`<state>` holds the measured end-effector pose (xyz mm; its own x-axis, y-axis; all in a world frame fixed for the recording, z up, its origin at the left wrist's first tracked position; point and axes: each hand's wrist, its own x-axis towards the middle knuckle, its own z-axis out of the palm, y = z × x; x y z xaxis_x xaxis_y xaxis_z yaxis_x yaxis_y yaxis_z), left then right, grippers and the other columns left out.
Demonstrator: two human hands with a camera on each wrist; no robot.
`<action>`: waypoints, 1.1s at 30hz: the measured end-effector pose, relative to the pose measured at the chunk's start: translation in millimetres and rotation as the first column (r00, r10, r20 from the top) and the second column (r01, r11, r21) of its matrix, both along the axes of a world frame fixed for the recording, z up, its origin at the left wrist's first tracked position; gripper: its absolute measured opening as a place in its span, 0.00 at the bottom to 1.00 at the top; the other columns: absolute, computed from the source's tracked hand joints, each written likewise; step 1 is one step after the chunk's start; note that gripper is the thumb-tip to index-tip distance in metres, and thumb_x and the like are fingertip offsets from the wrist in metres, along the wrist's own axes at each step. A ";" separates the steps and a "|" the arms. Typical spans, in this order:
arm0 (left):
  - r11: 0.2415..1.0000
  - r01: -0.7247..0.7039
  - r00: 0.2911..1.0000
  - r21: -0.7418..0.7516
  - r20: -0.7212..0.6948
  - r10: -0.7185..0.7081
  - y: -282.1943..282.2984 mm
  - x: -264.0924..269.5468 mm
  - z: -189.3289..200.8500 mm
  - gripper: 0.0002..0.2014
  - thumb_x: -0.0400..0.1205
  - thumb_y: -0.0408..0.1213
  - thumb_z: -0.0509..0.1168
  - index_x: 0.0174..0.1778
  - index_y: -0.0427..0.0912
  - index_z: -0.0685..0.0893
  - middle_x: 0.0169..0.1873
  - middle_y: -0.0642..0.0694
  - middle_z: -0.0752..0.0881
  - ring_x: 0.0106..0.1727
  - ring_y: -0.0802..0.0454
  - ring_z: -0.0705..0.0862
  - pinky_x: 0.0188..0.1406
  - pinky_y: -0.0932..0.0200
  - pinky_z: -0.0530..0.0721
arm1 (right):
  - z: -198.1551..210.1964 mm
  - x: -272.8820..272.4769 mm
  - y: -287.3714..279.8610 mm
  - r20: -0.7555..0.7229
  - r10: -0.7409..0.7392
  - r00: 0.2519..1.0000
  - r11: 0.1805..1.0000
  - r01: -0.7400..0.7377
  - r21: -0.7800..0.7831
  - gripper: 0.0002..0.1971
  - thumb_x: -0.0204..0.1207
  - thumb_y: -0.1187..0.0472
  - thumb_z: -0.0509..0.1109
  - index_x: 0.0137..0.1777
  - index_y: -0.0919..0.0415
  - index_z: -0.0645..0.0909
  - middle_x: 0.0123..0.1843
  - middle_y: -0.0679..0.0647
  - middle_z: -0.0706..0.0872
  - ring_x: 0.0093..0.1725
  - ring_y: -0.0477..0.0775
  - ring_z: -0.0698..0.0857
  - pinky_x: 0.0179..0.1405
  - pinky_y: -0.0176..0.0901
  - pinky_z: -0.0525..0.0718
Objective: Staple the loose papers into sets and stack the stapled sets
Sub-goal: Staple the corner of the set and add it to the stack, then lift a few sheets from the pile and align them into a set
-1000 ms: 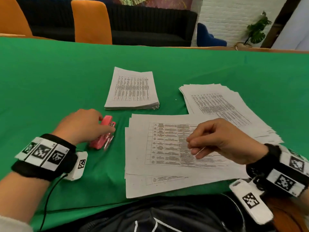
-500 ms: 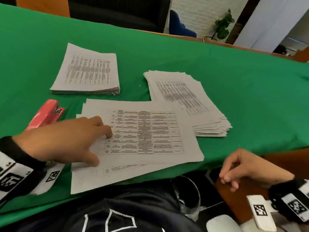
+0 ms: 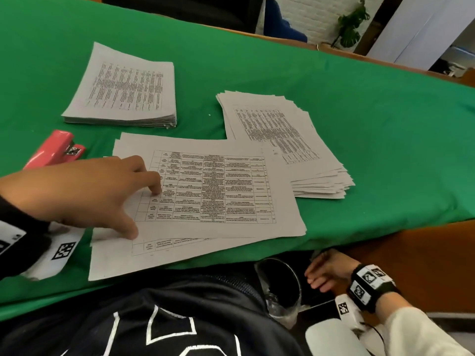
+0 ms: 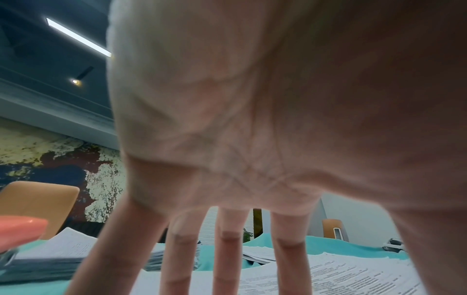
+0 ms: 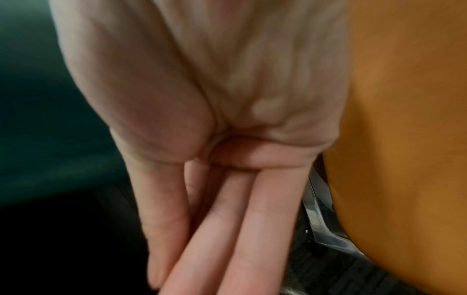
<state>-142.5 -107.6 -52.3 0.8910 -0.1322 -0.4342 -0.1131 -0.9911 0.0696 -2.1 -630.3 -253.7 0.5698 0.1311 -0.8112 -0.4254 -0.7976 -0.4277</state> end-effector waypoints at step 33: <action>0.996 -0.068 0.992 -0.065 0.103 0.074 -6.1 -17.1 12.0 0.40 0.67 0.64 0.81 0.74 0.70 0.72 0.67 0.61 0.75 0.64 0.54 0.77 0.64 0.46 0.83 | 270.8 -1.9 254.5 0.679 0.566 0.468 0.633 -0.774 0.006 0.22 0.74 0.36 0.76 0.68 0.36 0.87 0.65 0.39 0.91 0.64 0.41 0.89 0.70 0.54 0.86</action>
